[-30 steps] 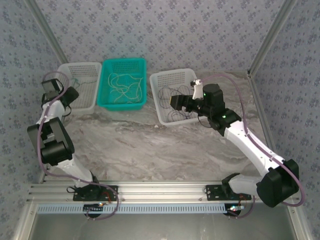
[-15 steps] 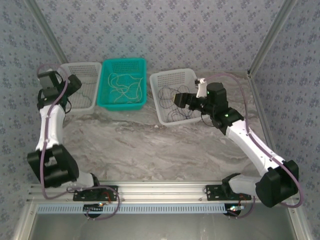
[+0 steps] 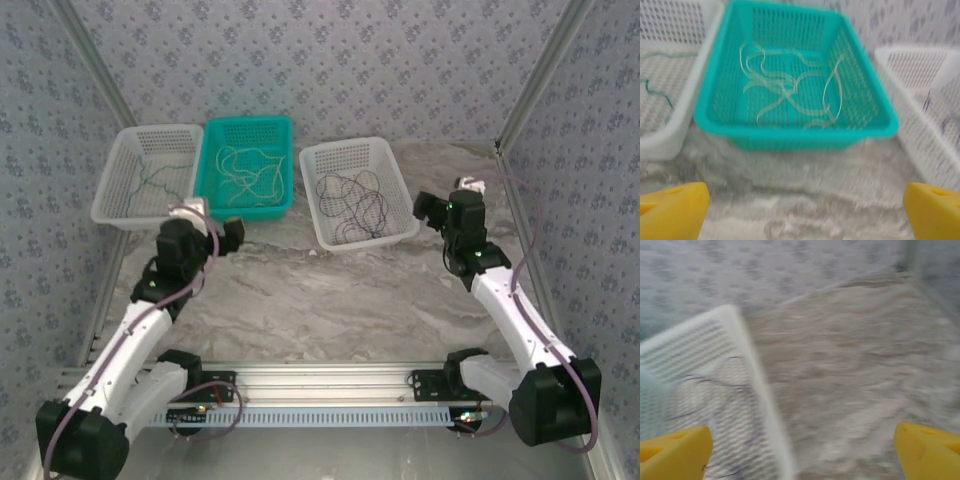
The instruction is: Untangle the cables
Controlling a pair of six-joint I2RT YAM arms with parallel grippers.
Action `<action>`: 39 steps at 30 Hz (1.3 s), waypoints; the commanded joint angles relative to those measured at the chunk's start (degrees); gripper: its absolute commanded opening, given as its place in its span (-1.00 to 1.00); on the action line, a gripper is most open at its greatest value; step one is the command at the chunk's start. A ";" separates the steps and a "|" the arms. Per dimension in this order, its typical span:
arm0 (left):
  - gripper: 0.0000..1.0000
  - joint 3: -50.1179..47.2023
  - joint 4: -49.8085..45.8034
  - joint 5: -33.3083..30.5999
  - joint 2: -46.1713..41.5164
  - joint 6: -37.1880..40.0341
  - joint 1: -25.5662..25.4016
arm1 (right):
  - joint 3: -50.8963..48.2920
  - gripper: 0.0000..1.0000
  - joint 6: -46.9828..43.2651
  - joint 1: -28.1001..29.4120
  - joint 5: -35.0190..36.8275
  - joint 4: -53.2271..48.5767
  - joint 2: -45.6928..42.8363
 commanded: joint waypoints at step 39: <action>0.99 -9.25 51.50 1.12 40.58 11.31 17.26 | -21.12 1.00 -22.83 -11.32 -12.27 51.22 26.44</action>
